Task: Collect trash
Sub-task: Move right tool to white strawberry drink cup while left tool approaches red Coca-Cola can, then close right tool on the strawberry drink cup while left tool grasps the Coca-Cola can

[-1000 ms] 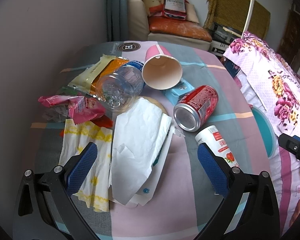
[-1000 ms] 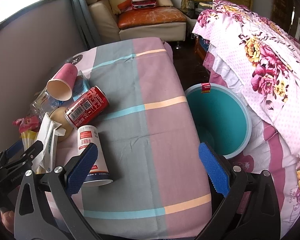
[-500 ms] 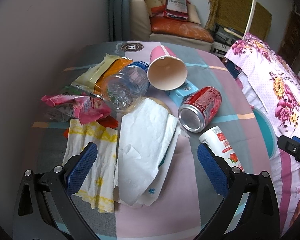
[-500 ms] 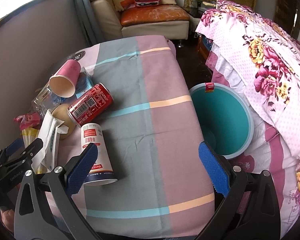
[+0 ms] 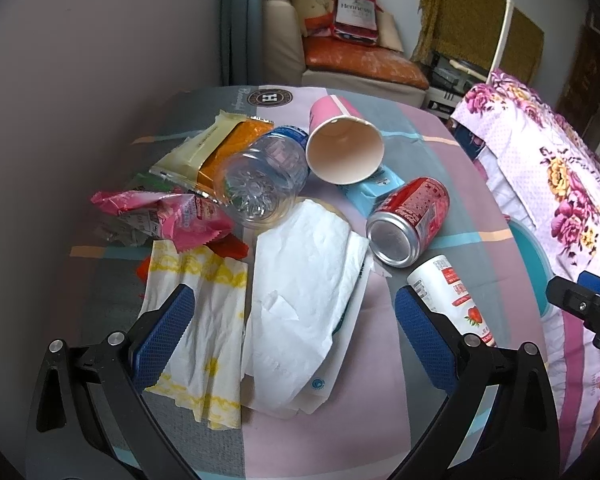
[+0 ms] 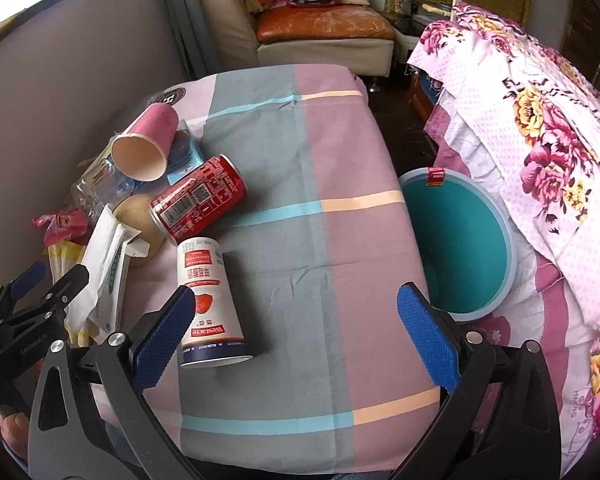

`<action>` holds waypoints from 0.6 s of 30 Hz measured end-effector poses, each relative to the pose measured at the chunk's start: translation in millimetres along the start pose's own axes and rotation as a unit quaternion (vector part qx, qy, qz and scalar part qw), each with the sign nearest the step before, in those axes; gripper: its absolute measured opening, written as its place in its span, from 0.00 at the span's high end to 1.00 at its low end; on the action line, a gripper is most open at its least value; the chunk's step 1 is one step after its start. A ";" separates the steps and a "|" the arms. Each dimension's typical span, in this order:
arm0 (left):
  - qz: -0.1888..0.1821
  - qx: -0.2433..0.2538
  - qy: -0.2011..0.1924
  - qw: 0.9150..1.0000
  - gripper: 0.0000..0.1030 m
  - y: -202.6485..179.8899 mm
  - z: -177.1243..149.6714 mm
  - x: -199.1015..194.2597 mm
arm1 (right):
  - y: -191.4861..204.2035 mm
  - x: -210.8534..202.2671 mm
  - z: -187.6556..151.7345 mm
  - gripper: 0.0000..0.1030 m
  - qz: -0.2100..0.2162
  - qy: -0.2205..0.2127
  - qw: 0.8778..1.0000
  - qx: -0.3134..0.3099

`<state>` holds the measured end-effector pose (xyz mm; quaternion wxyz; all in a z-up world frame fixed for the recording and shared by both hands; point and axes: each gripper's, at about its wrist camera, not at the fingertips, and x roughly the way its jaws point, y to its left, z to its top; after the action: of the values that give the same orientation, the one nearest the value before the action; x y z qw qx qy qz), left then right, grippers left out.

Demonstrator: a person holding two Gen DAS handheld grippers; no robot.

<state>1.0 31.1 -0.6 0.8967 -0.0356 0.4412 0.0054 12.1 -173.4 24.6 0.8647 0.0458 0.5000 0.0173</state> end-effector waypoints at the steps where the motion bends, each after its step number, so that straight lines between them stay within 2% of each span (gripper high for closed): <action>1: 0.000 -0.001 0.000 1.000 0.03 1.1 0.3 0.2 | 1.9 0.7 0.0 0.06 0.000 0.001 1.000 -0.001; 7: -0.001 -0.002 0.002 1.000 0.03 4.2 -0.4 1.4 | 15.1 7.8 0.7 0.06 0.007 0.013 1.000 -0.015; 18: 0.009 -0.008 0.002 1.000 0.03 26.0 0.7 5.4 | 42.8 44.4 4.3 0.06 0.054 0.080 0.995 -0.038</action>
<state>3.8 57.0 -6.0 0.8954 -0.0387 0.4433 0.0167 38.7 -127.7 -7.5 0.8207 0.0386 0.5634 0.0867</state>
